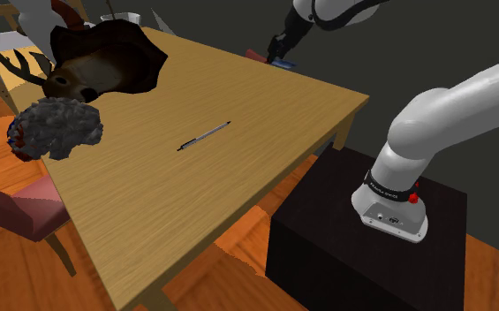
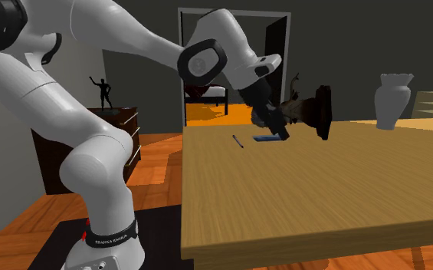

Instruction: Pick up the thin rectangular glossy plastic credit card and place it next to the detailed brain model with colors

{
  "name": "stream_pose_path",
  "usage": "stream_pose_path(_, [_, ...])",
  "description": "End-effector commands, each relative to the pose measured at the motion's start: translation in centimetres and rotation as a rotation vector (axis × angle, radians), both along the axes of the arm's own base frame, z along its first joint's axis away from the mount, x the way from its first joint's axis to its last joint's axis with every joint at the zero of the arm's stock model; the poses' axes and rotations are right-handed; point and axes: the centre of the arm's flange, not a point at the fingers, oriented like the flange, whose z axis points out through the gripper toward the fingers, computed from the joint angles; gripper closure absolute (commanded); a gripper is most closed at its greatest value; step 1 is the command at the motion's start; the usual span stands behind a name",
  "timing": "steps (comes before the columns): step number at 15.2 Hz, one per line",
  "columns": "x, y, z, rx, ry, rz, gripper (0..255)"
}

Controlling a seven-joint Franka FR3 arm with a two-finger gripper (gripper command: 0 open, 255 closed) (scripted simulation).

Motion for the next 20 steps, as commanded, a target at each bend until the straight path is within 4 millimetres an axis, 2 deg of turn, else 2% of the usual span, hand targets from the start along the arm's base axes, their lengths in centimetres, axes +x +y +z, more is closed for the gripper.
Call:
stream_pose_path(1, [-0.1, 0.0, 1.1, 0.0, 0.001, 0.0, 255])
stream_pose_path(17, [-0.1, 0.0, 9.2, 0.0, 0.001, 0.0, 255])
stream_pose_path(20, [1.4, 3.7, 9.2, 0.0, 0.001, 0.0, 255])
